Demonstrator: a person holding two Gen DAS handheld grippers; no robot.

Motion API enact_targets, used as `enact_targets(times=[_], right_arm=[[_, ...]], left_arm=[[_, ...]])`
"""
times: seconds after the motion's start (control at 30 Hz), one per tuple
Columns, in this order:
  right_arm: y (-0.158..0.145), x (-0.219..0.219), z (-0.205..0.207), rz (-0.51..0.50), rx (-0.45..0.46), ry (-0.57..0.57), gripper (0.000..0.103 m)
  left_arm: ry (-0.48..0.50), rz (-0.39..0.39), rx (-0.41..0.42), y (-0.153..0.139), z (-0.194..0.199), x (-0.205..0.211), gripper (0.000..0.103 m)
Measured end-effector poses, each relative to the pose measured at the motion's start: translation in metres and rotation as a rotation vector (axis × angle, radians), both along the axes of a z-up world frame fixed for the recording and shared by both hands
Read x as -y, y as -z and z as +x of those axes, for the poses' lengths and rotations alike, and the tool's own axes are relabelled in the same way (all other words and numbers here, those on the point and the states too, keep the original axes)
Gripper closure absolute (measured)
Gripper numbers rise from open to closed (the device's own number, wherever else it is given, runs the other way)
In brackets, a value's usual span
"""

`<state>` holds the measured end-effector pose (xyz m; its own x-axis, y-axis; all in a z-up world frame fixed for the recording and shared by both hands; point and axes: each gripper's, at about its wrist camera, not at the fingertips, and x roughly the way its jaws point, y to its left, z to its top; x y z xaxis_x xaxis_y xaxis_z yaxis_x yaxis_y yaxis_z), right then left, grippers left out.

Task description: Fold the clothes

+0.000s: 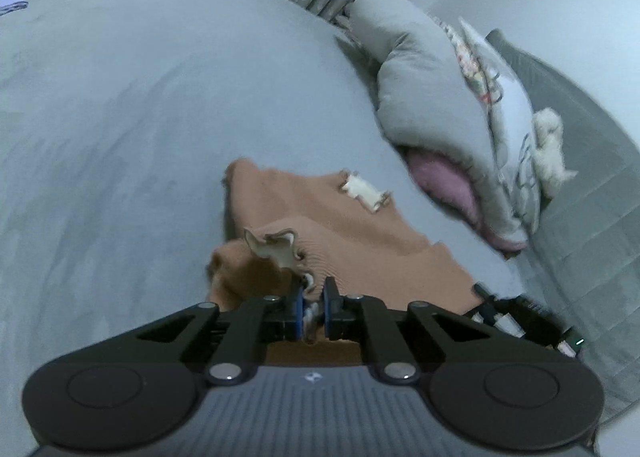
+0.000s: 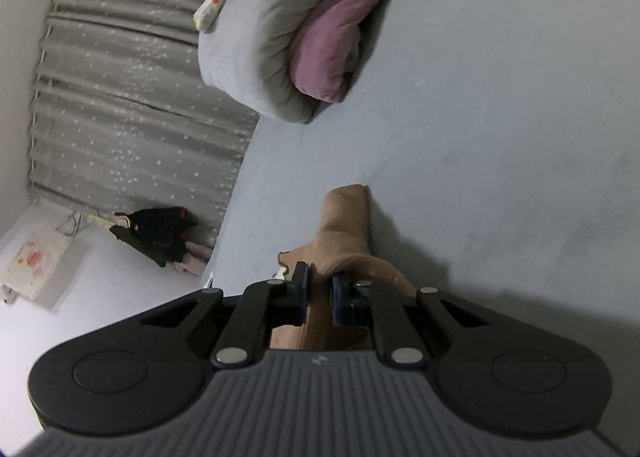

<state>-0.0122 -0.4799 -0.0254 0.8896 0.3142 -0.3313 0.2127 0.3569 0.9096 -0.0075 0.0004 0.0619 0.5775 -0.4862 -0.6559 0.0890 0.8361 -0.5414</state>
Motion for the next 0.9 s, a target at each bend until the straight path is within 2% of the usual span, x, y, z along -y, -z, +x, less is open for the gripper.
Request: enact_targets(times=[0.17,0.2,0.37,0.5,0.57,0.7,0.77,0.83,0.9], right_arm=[[-0.011,-0.001,0.001,-0.057,-0.015,-0.036,0.09],[-0.01,0.0,0.002,-0.084,-0.048,-0.044,0.09],[-0.005,0.002,0.004,-0.116,-0.105,-0.052,0.09],[-0.01,-0.002,0.006,-0.237,-0.142,-0.046,0.09],[-0.011,-0.004,0.005,-0.257,-0.143,-0.05,0.09],[-0.015,-0.005,0.006,-0.324,-0.169,-0.054,0.09],[-0.016,-0.004,0.005,-0.348,-0.186,-0.043,0.09],[-0.018,-0.003,0.004,-0.373,-0.191,-0.056,0.09],[-0.024,-0.003,0.002,-0.406,-0.203,-0.065,0.085]], left_arm=[[0.001,0.01,-0.018,0.014,-0.005,-0.004,0.095],[0.003,0.012,-0.019,0.015,-0.006,-0.004,0.095],[0.055,0.11,0.011,0.019,-0.014,0.008,0.094],[0.099,0.164,0.017,0.023,-0.019,0.014,0.092],[0.108,0.177,0.011,0.025,-0.02,0.012,0.09],[0.113,0.175,-0.006,0.027,-0.02,0.004,0.084],[0.11,0.218,-0.007,0.025,-0.021,-0.001,0.082],[0.093,0.258,0.007,0.022,-0.022,-0.008,0.069],[0.059,0.269,0.018,0.017,-0.023,-0.018,0.072]])
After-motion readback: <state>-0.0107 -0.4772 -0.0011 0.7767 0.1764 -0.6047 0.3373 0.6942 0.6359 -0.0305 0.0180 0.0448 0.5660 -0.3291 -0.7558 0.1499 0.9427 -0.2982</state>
